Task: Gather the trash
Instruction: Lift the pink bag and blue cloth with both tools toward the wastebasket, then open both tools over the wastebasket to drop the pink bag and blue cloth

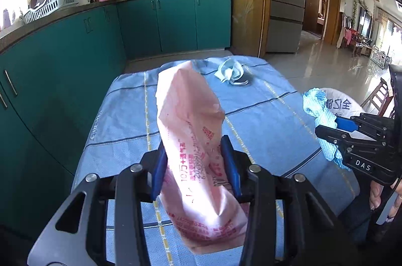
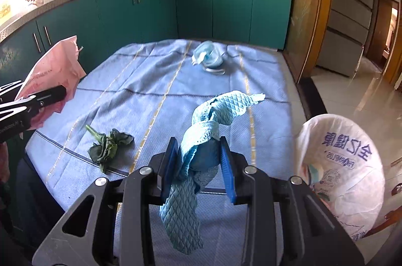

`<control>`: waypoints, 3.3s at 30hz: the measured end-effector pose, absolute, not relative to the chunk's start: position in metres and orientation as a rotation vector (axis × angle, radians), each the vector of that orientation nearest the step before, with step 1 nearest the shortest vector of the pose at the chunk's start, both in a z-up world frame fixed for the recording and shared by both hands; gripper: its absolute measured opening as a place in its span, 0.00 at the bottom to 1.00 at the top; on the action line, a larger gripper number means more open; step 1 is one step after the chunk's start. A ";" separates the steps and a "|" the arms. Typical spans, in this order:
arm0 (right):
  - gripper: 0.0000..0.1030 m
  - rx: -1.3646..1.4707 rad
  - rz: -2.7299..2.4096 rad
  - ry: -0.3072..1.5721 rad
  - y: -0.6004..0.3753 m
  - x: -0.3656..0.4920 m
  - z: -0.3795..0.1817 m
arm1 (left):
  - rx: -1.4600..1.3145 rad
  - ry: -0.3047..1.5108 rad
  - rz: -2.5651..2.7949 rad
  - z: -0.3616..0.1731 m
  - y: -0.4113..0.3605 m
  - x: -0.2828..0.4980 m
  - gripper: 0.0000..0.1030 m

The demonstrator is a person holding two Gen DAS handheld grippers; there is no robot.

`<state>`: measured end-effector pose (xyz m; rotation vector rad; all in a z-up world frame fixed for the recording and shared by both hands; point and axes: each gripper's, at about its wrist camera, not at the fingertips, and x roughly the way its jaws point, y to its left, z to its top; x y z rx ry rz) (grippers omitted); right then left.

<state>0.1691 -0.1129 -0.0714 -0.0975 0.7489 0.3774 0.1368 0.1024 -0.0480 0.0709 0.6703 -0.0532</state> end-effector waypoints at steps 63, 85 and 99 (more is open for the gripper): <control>0.33 0.122 -0.162 0.671 -0.364 0.137 -0.069 | 0.201 0.711 -0.536 -0.102 -0.242 0.242 0.42; 0.33 0.103 -0.149 0.747 -0.360 0.173 -0.096 | 0.179 0.715 -0.470 -0.111 -0.216 0.253 0.73; 0.59 0.060 -0.136 0.739 -0.334 0.177 -0.085 | 0.134 0.710 -0.342 -0.097 -0.149 0.249 0.76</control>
